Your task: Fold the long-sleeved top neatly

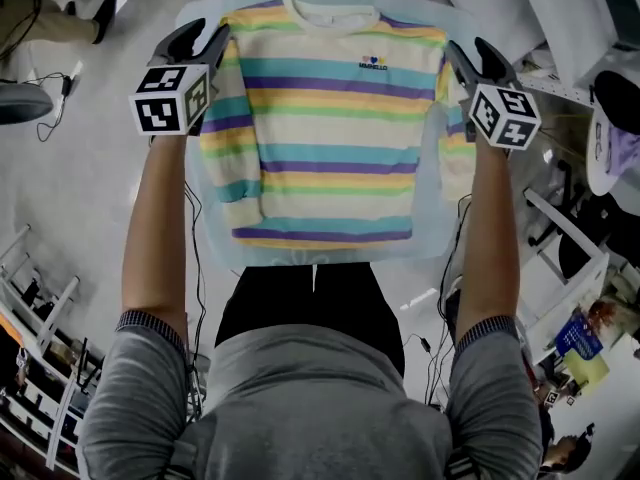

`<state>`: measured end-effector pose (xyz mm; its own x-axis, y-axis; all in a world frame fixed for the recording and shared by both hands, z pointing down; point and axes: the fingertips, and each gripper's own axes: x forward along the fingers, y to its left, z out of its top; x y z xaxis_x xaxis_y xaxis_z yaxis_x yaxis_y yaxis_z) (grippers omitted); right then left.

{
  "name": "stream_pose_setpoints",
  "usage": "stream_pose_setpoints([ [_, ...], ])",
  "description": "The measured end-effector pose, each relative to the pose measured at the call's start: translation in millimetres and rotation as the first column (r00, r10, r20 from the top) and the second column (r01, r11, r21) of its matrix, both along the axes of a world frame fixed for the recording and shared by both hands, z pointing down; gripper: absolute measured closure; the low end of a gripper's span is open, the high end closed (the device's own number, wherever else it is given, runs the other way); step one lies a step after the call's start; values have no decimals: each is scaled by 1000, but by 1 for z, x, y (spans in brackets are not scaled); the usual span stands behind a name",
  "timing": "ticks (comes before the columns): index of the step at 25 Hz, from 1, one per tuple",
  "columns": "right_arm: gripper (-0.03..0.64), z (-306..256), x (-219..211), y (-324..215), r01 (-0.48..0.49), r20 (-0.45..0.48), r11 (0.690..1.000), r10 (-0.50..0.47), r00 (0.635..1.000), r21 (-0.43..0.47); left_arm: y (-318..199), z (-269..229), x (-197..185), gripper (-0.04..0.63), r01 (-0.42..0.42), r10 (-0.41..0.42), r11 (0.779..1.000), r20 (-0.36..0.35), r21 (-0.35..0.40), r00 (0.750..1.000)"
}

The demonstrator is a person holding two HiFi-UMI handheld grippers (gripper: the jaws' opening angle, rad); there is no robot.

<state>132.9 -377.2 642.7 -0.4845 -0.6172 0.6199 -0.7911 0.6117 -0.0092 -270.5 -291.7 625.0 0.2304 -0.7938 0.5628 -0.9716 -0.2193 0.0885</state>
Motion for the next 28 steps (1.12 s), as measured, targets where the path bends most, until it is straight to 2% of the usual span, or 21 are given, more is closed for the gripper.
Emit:
stream_pose_setpoints([
  [8, 363, -82, 14, 55, -43, 95, 995, 35, 995, 84, 26, -71, 62, 410, -84, 92, 989, -63, 121, 994],
  [15, 359, -134, 43, 125, -109, 141, 985, 90, 986, 132, 57, -122, 120, 410, -163, 190, 967, -128, 194, 973],
  [21, 362, -134, 76, 184, -127, 116, 981, 110, 987, 149, 74, -117, 178, 410, -212, 248, 957, -178, 199, 952],
  [28, 379, -96, 93, 252, -87, 25, 988, 84, 996, 126, 105, -97, 259, 410, -339, 380, 920, -237, 197, 894],
])
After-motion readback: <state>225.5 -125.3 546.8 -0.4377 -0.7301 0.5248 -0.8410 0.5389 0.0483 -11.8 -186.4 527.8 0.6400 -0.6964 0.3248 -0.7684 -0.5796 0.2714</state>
